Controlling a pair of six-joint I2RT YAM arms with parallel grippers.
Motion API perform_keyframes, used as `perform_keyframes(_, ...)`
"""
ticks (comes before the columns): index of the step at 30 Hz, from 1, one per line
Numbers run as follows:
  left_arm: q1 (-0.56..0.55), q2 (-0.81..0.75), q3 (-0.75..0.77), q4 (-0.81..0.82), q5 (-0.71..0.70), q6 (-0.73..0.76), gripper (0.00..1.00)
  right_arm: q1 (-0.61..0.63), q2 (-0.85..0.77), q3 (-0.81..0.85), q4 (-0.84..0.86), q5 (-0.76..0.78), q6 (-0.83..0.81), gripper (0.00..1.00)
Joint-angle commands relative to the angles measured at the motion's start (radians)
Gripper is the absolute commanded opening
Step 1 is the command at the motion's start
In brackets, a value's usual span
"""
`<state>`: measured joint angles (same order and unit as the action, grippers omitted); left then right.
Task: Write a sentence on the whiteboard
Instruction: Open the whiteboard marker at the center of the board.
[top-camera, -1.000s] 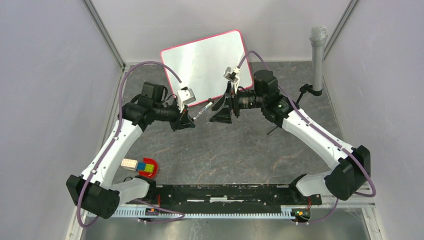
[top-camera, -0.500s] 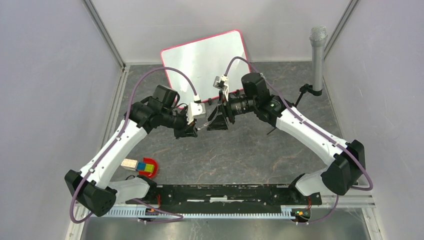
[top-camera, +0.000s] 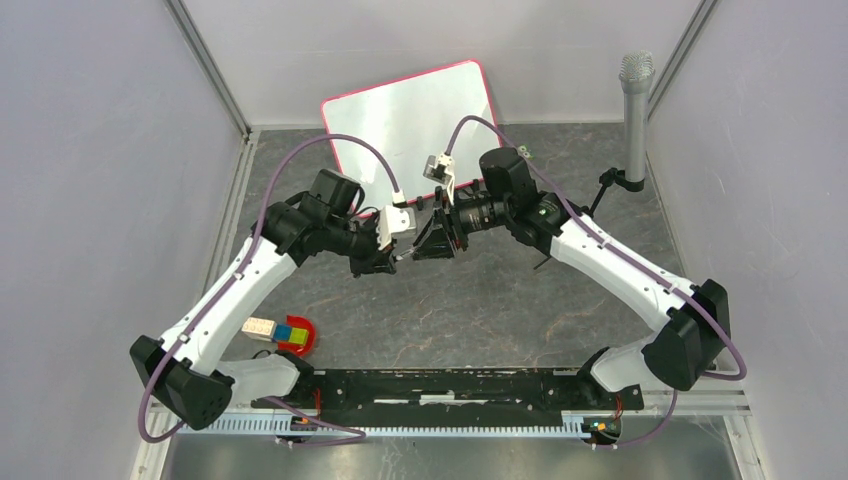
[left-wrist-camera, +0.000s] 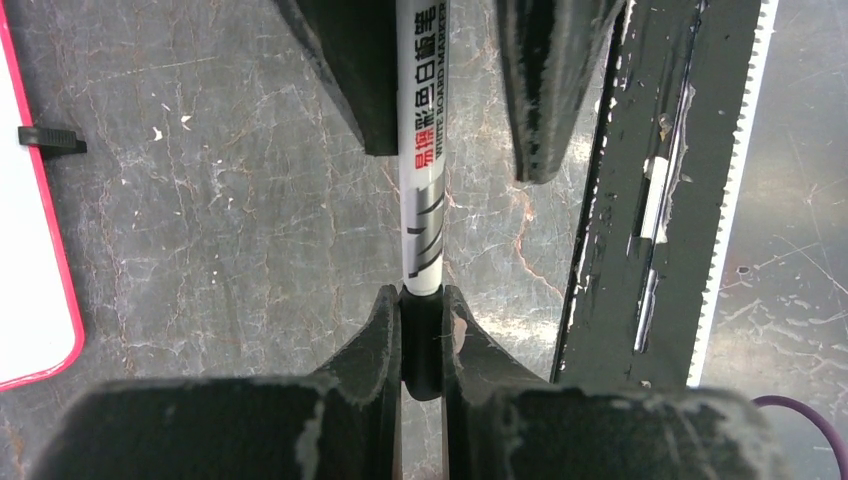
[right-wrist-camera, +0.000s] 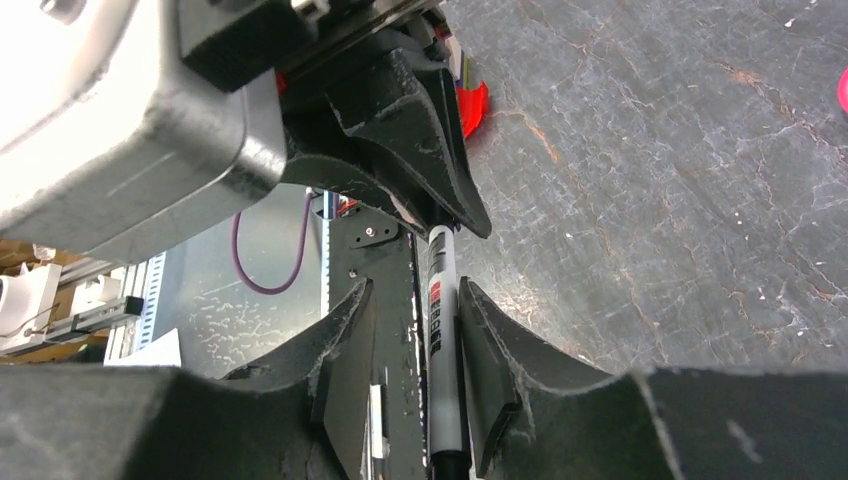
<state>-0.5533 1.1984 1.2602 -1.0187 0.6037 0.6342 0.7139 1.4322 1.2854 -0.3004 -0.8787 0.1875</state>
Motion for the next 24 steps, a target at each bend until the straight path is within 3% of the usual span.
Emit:
perform_keyframes(1, -0.021, 0.01, 0.042, 0.005, -0.011, 0.031, 0.02, 0.01, -0.003, 0.016, 0.03, -0.017, 0.002, 0.41)
perform_keyframes(13, -0.061, 0.05, 0.092, -0.019, -0.058, 0.045, 0.02, 0.041, 0.013, 0.028, -0.027, 0.015, -0.054, 0.29)
perform_keyframes(16, -0.066, 0.055, 0.101, -0.018, -0.063, 0.043, 0.02, 0.044, 0.017, 0.03, -0.035, 0.017, -0.065, 0.23)
perform_keyframes(22, -0.066, 0.06, 0.124, -0.016, -0.059, 0.022, 0.02, 0.049, 0.032, 0.049, -0.094, 0.0, -0.113, 0.01)
perform_keyframes(24, -0.066, 0.056, 0.117, -0.012, -0.065, 0.017, 0.02, 0.047, 0.035, 0.061, -0.126, 0.008, -0.141, 0.0)
